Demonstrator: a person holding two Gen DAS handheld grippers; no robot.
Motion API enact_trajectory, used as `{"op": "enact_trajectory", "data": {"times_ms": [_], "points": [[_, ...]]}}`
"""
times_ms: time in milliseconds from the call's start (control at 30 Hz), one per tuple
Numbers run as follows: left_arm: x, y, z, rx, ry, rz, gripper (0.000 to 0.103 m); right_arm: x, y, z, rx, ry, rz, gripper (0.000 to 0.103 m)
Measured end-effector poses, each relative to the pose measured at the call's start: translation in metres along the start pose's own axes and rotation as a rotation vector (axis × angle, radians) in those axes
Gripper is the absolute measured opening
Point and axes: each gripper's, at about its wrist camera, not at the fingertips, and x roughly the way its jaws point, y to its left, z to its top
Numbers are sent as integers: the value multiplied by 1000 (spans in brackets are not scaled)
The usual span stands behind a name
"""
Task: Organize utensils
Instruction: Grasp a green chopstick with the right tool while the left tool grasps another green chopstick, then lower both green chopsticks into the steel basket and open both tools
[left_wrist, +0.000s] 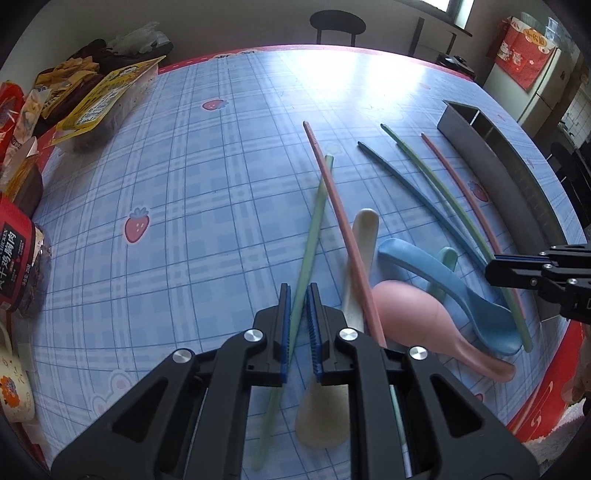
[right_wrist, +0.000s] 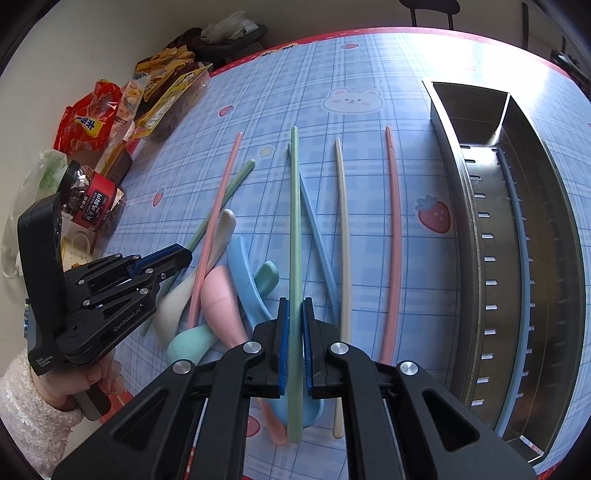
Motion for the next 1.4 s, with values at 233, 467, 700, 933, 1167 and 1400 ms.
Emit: {"op": "enact_trajectory", "data": {"times_ms": [233, 467, 700, 933, 1167, 1400], "points": [[-4, 14, -4, -130, 18, -37, 10, -7, 6, -4, -17, -14, -4, 7], [-21, 38, -22, -215, 35, -58, 10, -14, 11, -7, -39, -29, 12, 7], [-49, 53, -48, -306, 23, -73, 10, -17, 13, -14, -44, -28, 23, 7], [-78, 48, -67, -398, -12, -145, 10, -21, 15, -19, -60, -30, 25, 7], [-98, 33, -58, -426, -37, -201, 10, -28, 18, -18, -68, -52, 38, 7], [-112, 22, -35, -384, -58, -205, 10, -45, 5, -20, -26, -98, 55, 7]]}}
